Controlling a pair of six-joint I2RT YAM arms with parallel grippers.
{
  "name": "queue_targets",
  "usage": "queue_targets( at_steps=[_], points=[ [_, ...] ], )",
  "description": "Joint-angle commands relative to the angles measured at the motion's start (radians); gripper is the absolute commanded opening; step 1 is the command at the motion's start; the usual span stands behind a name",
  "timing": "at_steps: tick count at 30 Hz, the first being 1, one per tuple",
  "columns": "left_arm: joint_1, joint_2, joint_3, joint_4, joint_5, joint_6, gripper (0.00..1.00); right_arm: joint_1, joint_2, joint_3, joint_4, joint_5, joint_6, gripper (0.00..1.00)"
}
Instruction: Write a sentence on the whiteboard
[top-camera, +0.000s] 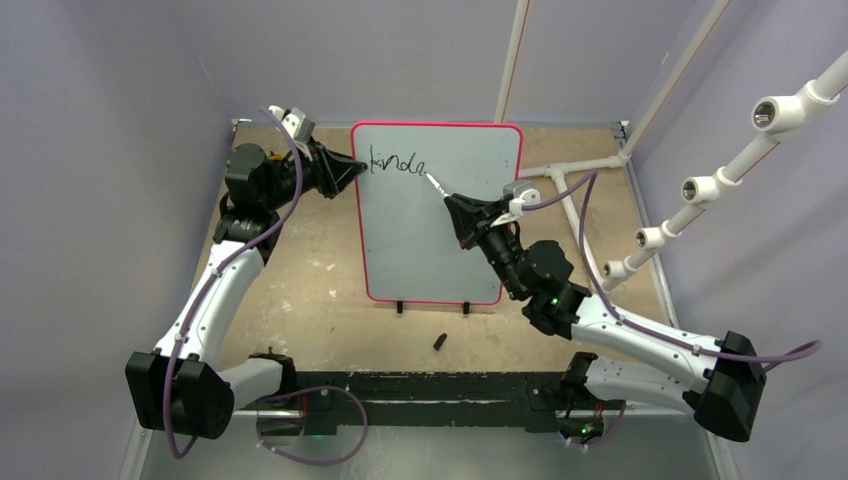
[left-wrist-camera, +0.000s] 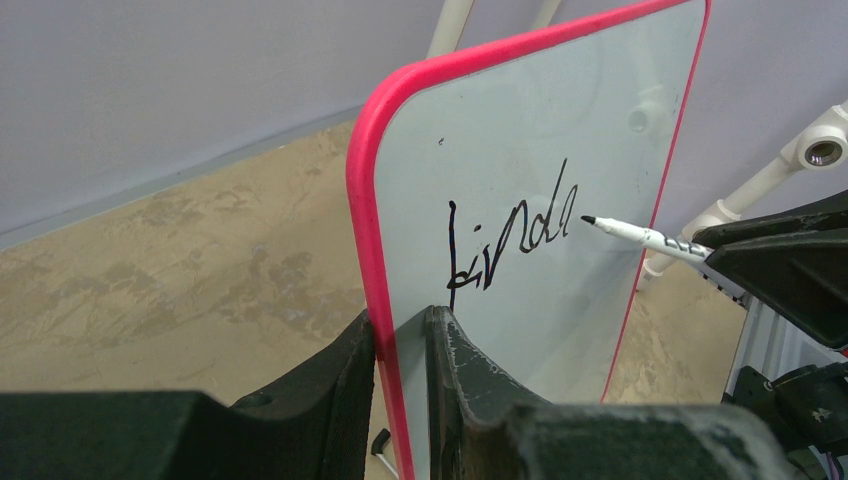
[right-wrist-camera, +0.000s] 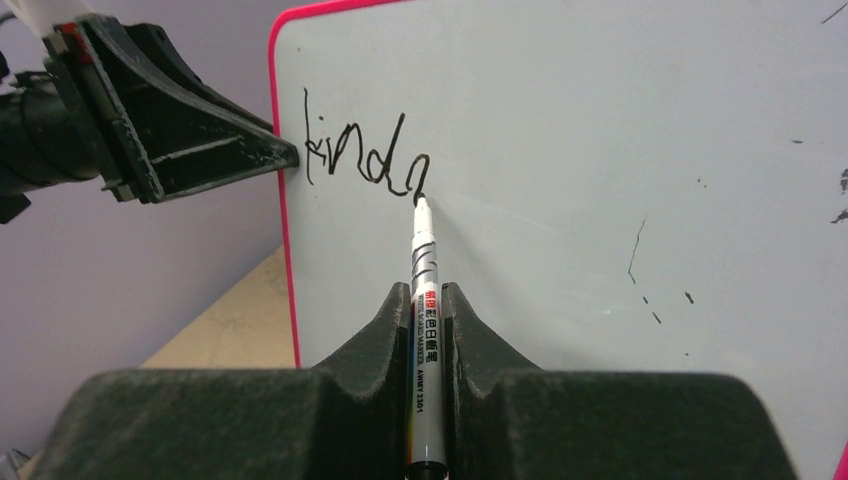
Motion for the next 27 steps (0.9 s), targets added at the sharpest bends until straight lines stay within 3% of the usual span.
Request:
queue_targets(
  at_steps=[1,16,27],
  points=[
    [0.003,0.012,-0.01,0.004,0.005,0.012,0.0,-0.004,0.022,0.041,0.045,0.035,-0.036,0.0],
    [0.003,0.012,-0.01,0.004,0.007,0.011,0.0,-0.004,-0.027,0.018,0.0,0.124,-0.029,0.0],
    [0.003,0.014,-0.01,0.005,0.007,0.011,0.0,-0.005,0.024,0.057,0.068,0.069,-0.085,0.0]
  ],
)
